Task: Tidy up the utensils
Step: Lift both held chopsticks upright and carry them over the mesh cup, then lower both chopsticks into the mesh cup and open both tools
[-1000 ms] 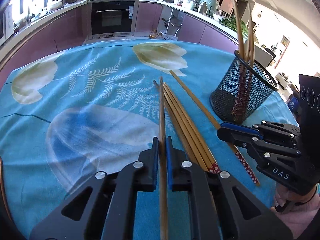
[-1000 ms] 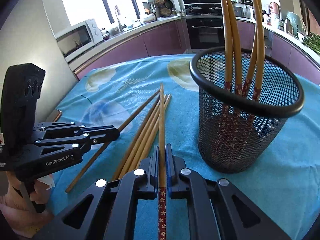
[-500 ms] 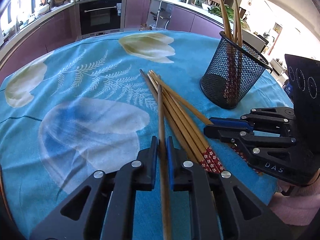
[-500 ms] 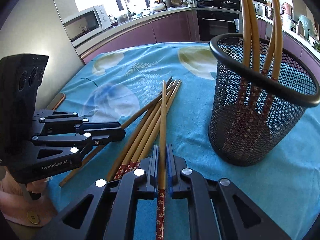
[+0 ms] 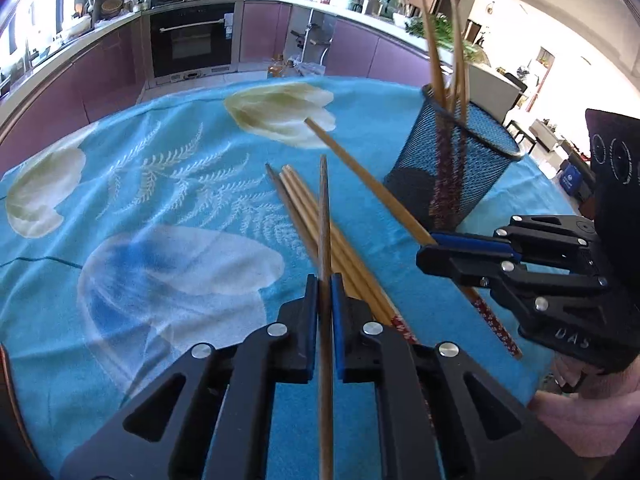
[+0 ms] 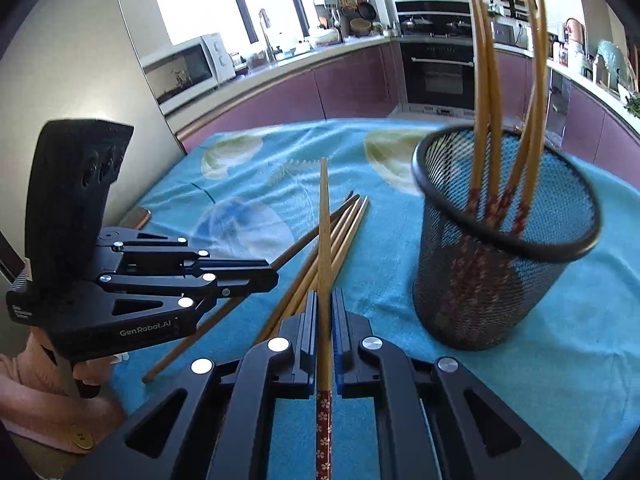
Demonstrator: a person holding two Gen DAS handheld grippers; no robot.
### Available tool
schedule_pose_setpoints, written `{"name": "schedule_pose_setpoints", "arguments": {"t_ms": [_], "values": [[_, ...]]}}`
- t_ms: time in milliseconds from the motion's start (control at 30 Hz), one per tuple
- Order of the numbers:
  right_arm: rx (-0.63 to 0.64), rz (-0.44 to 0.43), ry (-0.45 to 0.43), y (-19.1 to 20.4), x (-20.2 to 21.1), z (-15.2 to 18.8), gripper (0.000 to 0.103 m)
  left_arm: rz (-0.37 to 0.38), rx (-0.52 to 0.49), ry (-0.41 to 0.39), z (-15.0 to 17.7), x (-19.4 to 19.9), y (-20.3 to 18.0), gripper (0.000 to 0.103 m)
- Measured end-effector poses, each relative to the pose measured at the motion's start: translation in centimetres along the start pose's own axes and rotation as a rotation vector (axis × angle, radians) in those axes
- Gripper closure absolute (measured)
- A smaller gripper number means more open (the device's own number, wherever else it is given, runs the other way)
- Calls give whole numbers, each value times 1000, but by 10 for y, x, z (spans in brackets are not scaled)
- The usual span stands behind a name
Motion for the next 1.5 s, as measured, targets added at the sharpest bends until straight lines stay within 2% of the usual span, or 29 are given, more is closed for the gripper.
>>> {"name": "schedule_pose_setpoints", "arguments": {"t_ms": [267,667,1267,1400,1500], "values": [[-33,-10,-109,-15,43,-11,97,97,-34,-96,-18,48,-13,96],[-35,0,-216,-27,74,-24,97,198,-65,-223,-37,110,-25,96],[-29,86,-406,-57,107,-69,97,311,-86,-386,-114,126,-72,96],[-32,102,-435,-64,108,-79,97,304,-96,-415,-127,125,-83,96],[-31,120,-445,-64,104,-82,97,265,-110,-425,-133,120,-91,96]]}}
Point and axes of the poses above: each gripper's, at about its wrist camera, not at the fingertips, and x roughly against the way its jaws point, y to its left, z to its underside, the point moved 1 cm from there along -x, roughly the way its jaws point, and after that the axes turned 5 degrees about x, right-handed, at the moved point
